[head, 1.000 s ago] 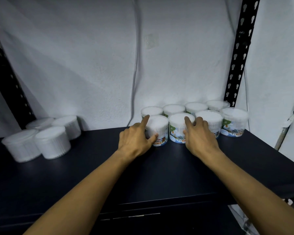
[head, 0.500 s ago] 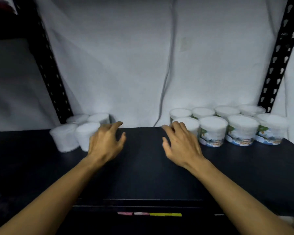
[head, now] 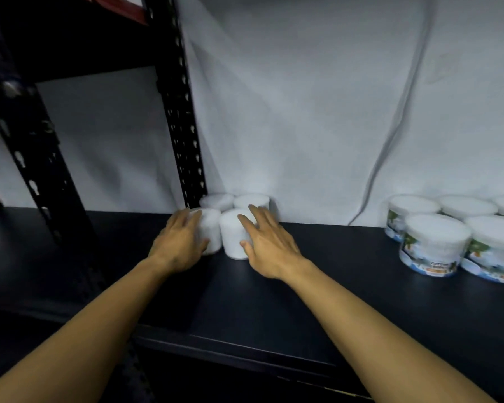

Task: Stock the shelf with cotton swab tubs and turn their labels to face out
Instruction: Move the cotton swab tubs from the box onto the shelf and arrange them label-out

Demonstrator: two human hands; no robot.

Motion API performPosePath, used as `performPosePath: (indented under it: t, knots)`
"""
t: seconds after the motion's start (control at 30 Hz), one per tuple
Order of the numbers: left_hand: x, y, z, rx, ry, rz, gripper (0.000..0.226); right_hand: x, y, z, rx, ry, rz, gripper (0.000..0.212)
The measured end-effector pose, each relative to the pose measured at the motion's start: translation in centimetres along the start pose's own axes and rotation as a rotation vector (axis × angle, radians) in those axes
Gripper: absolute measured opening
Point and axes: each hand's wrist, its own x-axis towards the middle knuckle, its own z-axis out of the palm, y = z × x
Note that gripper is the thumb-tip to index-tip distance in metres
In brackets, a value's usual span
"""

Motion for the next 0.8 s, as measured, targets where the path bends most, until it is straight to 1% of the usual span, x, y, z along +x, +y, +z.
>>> performPosePath:
  t: [0.1,0.27,0.43,0.57,0.7,0.8]
  knots:
    - [0.4,-0.4,0.4,-0.01,-0.02,0.025,0.065,1.0,-0.2,1.4,0.043,-0.055,0.028,0.054]
    - [0.2,-0.2,1.1,-0.046,0.052,0.06,0.058,1.0,-0.2,2.5,0.062,-0.011,0.048,0.053]
    - [-0.3,0.4,0.9,-0.053,0.066,0.065,0.048,0.4,-0.4,2.0,0.124,0.016,0.063,0.051]
    - [-1.4,1.5,1.1,-0.067,0.11,0.115,0.04,-1.5,-0.1,1.5,0.153,0.09,0.082,0.051]
    - [-3.9,4.2,1.5,-0.081,0.128,0.124,0.045,-5.0,0.8,0.1,0.199,0.173,0.135,0.048]
    - [-6.0,7.1,1.9,-0.097,0.136,0.148,0.047,-8.4,1.9,-1.0,0.26,0.283,0.176,0.043]
